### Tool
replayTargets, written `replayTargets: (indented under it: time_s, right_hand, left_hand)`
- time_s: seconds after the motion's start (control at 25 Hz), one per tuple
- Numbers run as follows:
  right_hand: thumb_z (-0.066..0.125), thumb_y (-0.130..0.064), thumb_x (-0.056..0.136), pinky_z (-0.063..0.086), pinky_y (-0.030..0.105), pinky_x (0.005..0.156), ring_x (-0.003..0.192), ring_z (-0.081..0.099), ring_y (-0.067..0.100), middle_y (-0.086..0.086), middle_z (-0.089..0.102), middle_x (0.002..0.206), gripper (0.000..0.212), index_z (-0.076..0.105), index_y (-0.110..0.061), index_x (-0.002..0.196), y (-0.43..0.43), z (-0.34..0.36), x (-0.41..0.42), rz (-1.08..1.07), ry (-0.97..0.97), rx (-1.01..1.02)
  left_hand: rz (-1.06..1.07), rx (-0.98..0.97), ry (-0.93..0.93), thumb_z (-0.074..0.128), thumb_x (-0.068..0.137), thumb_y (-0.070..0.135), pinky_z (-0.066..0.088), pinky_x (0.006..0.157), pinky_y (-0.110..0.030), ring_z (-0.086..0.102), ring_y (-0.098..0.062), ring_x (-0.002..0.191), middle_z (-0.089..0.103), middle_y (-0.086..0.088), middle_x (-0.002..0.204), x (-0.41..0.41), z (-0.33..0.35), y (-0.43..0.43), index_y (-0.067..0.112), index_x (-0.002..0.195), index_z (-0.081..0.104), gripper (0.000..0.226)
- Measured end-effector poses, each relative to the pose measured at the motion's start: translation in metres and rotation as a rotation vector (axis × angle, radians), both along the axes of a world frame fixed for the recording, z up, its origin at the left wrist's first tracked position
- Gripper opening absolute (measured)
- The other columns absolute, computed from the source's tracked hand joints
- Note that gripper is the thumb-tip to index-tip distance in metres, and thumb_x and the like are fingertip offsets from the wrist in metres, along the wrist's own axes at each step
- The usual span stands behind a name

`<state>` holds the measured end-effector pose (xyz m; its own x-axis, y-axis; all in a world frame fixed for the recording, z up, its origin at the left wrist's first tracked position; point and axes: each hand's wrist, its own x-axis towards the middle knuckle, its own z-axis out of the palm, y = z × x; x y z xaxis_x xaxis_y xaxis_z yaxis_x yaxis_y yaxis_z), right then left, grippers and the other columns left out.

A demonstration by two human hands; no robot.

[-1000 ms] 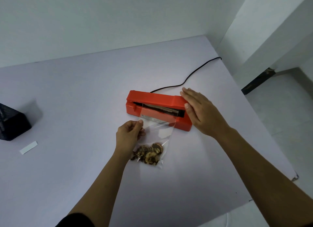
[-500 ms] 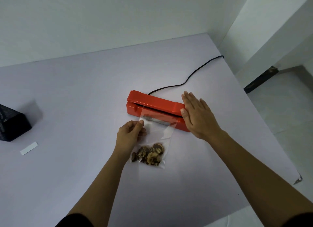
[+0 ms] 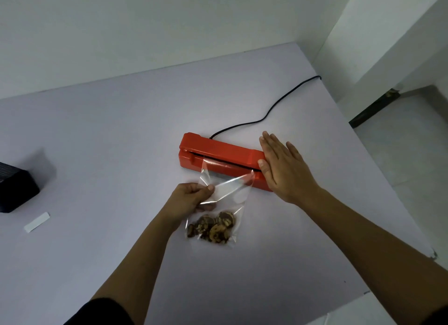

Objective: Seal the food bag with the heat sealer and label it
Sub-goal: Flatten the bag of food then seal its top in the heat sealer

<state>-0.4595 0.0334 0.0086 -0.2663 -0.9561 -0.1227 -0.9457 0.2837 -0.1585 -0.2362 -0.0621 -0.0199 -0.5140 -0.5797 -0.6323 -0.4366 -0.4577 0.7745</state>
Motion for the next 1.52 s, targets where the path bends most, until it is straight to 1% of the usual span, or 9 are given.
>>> replayTargets:
  time_s: [0.12, 0.28, 0.36, 0.48, 0.56, 0.76, 0.96, 1.36, 1.52]
  right_hand:
    - [-0.003, -0.051, 0.085, 0.0, 0.033, 0.114, 0.144, 0.007, 0.016, 0.005, 0.011, 0.157, 0.075, 0.011, -0.012, 0.147, 0.001, 0.001, 0.0, -0.015, 0.007, 0.0]
    - [-0.003, -0.05, 0.085, 0.001, 0.034, 0.114, 0.144, 0.008, 0.015, 0.004, 0.011, 0.157, 0.074, 0.012, -0.012, 0.147, 0.0, 0.002, -0.002, -0.009, 0.02, 0.007]
    - [-0.003, -0.05, 0.085, 0.001, 0.034, 0.114, 0.144, 0.008, 0.015, 0.004, 0.011, 0.157, 0.074, 0.012, -0.012, 0.147, 0.0, 0.002, -0.001, -0.011, 0.018, 0.009]
    - [-0.002, -0.05, 0.085, 0.002, 0.035, 0.114, 0.144, 0.008, 0.016, 0.005, 0.011, 0.157, 0.074, 0.012, -0.011, 0.147, 0.0, 0.003, 0.0, -0.019, 0.006, 0.007]
    - [-0.002, -0.05, 0.086, 0.002, 0.035, 0.114, 0.144, 0.008, 0.016, 0.005, 0.011, 0.157, 0.074, 0.012, -0.011, 0.147, 0.0, 0.003, 0.0, -0.021, 0.007, 0.008]
    - [-0.002, -0.049, 0.086, 0.002, 0.034, 0.114, 0.144, 0.009, 0.016, 0.005, 0.011, 0.157, 0.073, 0.012, -0.011, 0.147, 0.0, 0.002, 0.001, -0.025, 0.012, 0.007]
    - [-0.002, -0.05, 0.085, 0.001, 0.034, 0.114, 0.144, 0.008, 0.016, 0.005, 0.011, 0.157, 0.074, 0.012, -0.011, 0.147, 0.0, 0.002, 0.001, -0.03, 0.002, 0.004]
    - [-0.002, -0.049, 0.086, 0.002, 0.034, 0.113, 0.144, 0.009, 0.016, 0.005, 0.012, 0.157, 0.073, 0.013, -0.012, 0.147, 0.0, 0.001, 0.001, -0.033, -0.002, 0.006]
    - [-0.002, -0.049, 0.086, 0.002, 0.034, 0.114, 0.144, 0.007, 0.015, 0.004, 0.01, 0.157, 0.073, 0.011, -0.012, 0.147, 0.0, 0.001, 0.0, -0.036, -0.009, 0.008]
  left_hand:
    - [0.004, 0.02, 0.013, 0.063, 0.088, 0.023, 0.054, 0.059, -0.022, 0.071, -0.021, 0.064, 0.073, -0.013, 0.075, 0.0, 0.004, 0.0, -0.002, 0.085, 0.07, 0.026]
    - [0.007, 0.037, 0.066, 0.061, 0.09, 0.02, 0.053, 0.056, -0.021, 0.072, -0.027, 0.07, 0.074, -0.016, 0.079, 0.002, 0.012, 0.003, 0.001, 0.079, 0.07, 0.023]
    - [0.002, 0.023, 0.091, 0.059, 0.091, 0.017, 0.052, 0.054, -0.019, 0.071, -0.022, 0.064, 0.073, -0.013, 0.072, 0.004, 0.015, 0.005, -0.002, 0.077, 0.067, 0.025]
    - [-0.017, -0.012, 0.103, 0.057, 0.091, 0.015, 0.049, 0.052, -0.016, 0.067, -0.014, 0.053, 0.068, -0.004, 0.06, 0.004, 0.017, 0.006, -0.009, 0.078, 0.063, 0.028]
    - [-0.022, -0.023, 0.104, 0.057, 0.091, 0.015, 0.048, 0.051, -0.016, 0.066, -0.012, 0.051, 0.067, -0.001, 0.057, 0.005, 0.018, 0.006, -0.007, 0.077, 0.063, 0.027]
    - [-0.011, -0.029, 0.11, 0.058, 0.09, 0.016, 0.048, 0.051, -0.015, 0.066, -0.012, 0.051, 0.065, -0.001, 0.055, 0.005, 0.019, 0.007, -0.002, 0.071, 0.061, 0.027]
    - [-0.002, -0.018, 0.113, 0.058, 0.09, 0.016, 0.048, 0.051, -0.016, 0.066, -0.012, 0.051, 0.066, 0.001, 0.054, 0.005, 0.019, 0.007, -0.001, 0.071, 0.06, 0.026]
    - [-0.013, -0.018, 0.122, 0.057, 0.091, 0.016, 0.049, 0.051, -0.015, 0.067, -0.012, 0.052, 0.068, -0.001, 0.055, 0.005, 0.018, 0.007, -0.004, 0.075, 0.061, 0.026]
    - [-0.015, -0.021, 0.122, 0.058, 0.09, 0.017, 0.05, 0.053, -0.016, 0.068, -0.014, 0.055, 0.068, -0.001, 0.057, 0.005, 0.015, 0.006, -0.009, 0.08, 0.063, 0.029]
